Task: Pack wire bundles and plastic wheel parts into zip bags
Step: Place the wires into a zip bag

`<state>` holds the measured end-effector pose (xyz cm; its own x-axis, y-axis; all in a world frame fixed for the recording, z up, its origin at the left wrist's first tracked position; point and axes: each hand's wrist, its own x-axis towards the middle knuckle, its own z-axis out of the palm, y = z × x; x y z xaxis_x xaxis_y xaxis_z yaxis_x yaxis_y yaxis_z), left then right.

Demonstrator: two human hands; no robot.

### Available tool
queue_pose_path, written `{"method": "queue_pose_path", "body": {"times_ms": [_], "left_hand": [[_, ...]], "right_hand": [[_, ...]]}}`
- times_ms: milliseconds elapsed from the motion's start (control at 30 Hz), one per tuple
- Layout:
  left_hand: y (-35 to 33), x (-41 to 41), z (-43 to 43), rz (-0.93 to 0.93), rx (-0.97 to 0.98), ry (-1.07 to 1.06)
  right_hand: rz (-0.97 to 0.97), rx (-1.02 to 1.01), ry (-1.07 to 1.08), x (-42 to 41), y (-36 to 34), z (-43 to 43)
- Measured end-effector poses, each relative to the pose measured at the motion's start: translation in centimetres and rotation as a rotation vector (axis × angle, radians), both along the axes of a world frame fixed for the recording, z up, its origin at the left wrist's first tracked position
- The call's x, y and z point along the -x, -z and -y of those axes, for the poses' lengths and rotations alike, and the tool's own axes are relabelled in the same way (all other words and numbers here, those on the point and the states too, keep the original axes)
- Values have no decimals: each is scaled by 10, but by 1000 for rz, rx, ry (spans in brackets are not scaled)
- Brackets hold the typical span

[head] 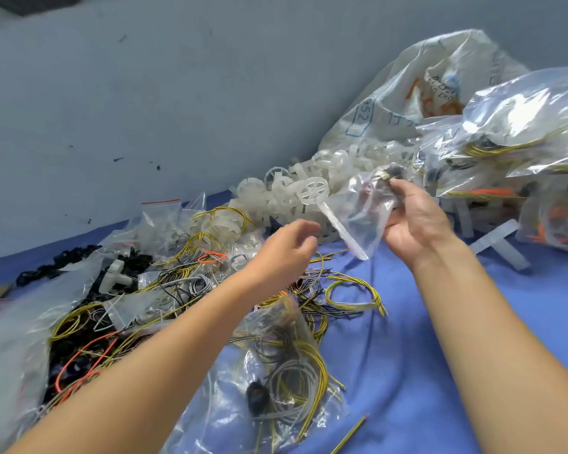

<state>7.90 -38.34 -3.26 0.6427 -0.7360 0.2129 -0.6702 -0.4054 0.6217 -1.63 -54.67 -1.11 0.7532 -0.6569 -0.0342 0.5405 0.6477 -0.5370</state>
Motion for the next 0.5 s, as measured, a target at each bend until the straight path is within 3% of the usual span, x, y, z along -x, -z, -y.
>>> {"method": "queue_pose_path", "body": {"times_ms": [167,300,433,500], "left_hand": [[-20,2,-67,260,307,-114],[-21,11,-142,261,364,-104],[-11,24,-194,346,337,-80],[-11,28,-206,309,370,-95]], "right_hand": [[30,164,-592,-5,-12,-53],[-123,404,-839,-9,-8,-106],[-15,371,-1185,-12,-1,-148],[-87,348,-1150,-16,10,-160]]}}
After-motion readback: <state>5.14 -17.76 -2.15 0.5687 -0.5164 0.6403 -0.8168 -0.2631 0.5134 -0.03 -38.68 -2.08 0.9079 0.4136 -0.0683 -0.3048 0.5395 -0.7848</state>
